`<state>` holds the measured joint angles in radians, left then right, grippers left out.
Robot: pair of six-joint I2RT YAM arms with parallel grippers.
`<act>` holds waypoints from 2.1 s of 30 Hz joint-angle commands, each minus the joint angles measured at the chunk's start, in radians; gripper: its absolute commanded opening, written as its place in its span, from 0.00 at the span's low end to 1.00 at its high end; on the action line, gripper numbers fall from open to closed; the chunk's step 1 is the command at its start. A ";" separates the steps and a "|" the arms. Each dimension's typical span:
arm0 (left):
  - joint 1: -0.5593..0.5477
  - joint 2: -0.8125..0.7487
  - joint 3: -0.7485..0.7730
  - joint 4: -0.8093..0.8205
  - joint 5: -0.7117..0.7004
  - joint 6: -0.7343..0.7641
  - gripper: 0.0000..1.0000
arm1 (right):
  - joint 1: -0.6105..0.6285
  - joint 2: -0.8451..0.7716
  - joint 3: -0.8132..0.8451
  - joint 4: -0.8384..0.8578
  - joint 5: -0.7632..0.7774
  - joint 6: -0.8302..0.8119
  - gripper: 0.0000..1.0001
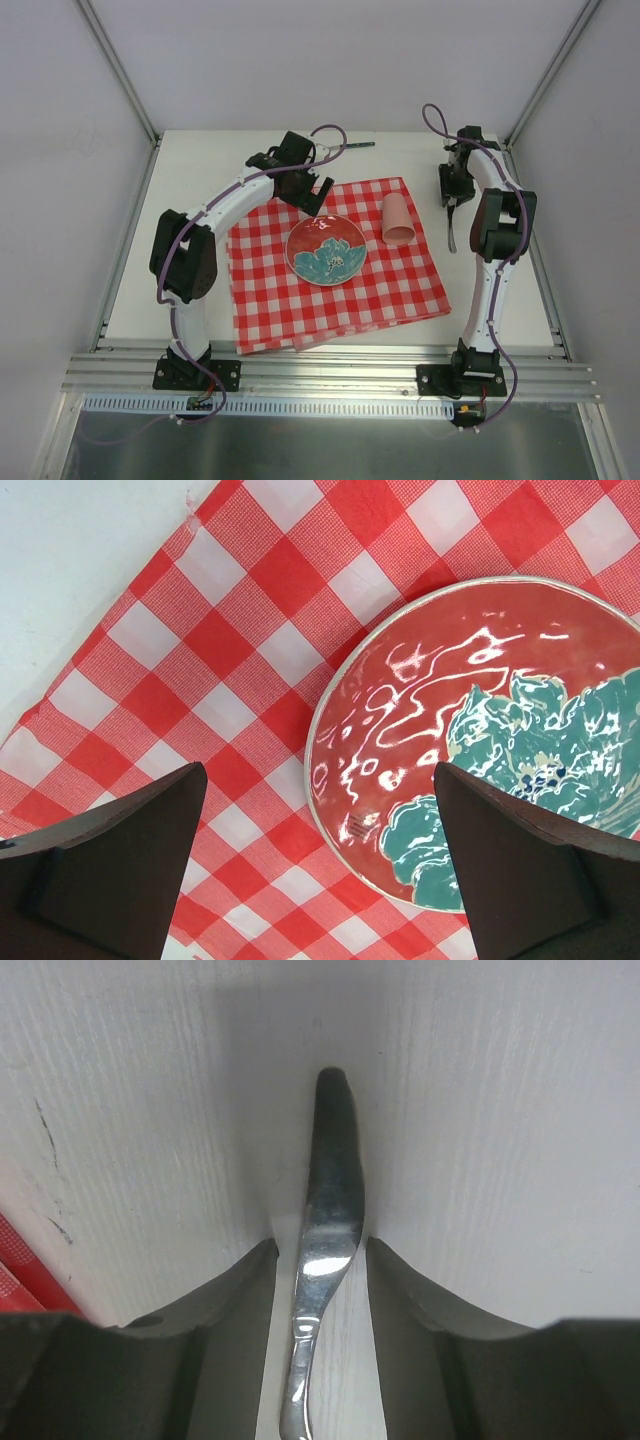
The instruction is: Set the dinner table for one person
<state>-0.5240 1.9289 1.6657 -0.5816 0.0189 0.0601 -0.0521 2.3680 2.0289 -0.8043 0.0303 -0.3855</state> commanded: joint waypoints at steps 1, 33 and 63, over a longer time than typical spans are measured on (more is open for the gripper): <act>-0.010 -0.001 0.022 -0.007 0.001 0.003 0.99 | -0.006 0.034 0.005 -0.015 -0.021 0.020 0.44; -0.024 0.033 0.058 -0.006 0.006 -0.009 0.99 | 0.005 0.025 0.002 -0.042 -0.075 -0.033 0.07; -0.022 -0.001 0.066 0.003 0.010 -0.013 0.99 | -0.003 -0.404 -0.179 -0.202 -0.174 -0.004 0.00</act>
<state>-0.5377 1.9621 1.7050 -0.5812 0.0196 0.0593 -0.0418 2.0933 1.8591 -0.9268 -0.1017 -0.4000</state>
